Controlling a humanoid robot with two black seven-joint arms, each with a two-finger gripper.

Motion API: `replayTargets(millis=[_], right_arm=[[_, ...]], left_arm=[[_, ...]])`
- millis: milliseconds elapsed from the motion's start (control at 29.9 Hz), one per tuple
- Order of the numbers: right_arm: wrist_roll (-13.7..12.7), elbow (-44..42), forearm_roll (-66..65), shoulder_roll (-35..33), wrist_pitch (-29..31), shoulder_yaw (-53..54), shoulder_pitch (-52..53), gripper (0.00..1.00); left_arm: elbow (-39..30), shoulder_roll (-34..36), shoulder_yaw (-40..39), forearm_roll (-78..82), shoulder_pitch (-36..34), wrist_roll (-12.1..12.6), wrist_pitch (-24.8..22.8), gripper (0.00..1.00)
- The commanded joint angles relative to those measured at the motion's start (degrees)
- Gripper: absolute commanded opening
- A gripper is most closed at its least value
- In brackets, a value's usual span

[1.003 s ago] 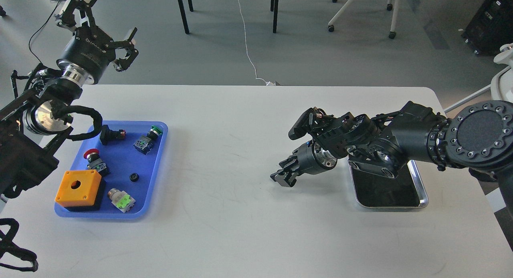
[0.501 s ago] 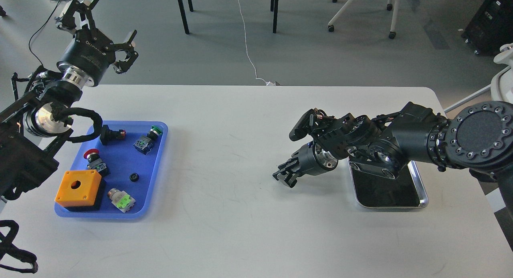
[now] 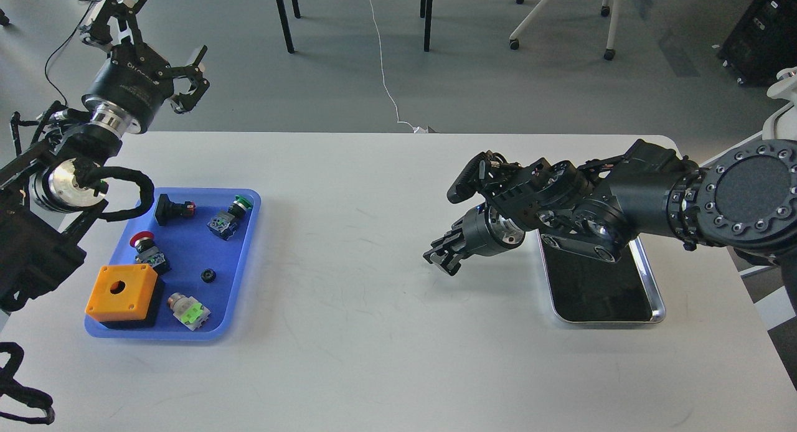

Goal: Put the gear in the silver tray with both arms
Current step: 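Carry the gear with the right gripper over the silver tray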

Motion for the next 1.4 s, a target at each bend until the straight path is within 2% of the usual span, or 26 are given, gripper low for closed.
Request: replayTargets(millis=[0,167,435,535,735,969,1170,1270,1370], right_arm=[[0.0,1.12,0.19,0.0,-0.02,0.37,4.27,0.15],[0.0,5.6,0.11,-0.43,-0.02,2.04,9.2,0.16],[0.0,15.62,-1.47,-20.19,3.4,1.51,12.28,0.16],[0.0,18.79,-6.03,-27.4,3.58,1.51,12.02,0.16],[0.0,19.23,-10.52,-35.93,3.67,0.9,9.91,0.16],[0.0,18.71,-12.73,-39.28,3.49,0.37,1.57,0.16],[0.0,17.04,-12.73,-38.94,3.05,0.72,-3.89,0.17],[0.0,15.99,-12.73,-38.67,2.88,0.81,-5.12,0.22],[0.0,15.63,-12.73,-37.27,2.88,1.07,-5.04,0.22]], left_arm=[[0.0,0.09,-0.04,0.0,-0.09,0.01,0.09,0.98],[-0.09,0.8,-0.04,0.0,-0.09,0.18,0.09,0.98],[-0.79,1.67,0.13,0.0,-0.09,0.18,0.09,0.98],[-0.97,1.59,0.13,0.0,-0.09,0.18,0.35,0.98],[-0.97,1.41,0.4,0.0,0.0,0.18,0.44,0.98],[-0.97,1.32,0.48,0.0,0.0,0.18,0.44,0.98],[-0.97,1.32,0.66,0.09,0.0,0.18,0.35,0.98],[-0.97,1.15,0.66,0.09,0.0,0.18,0.44,0.98],[-0.97,0.89,0.66,0.09,0.0,0.18,0.52,0.98]])
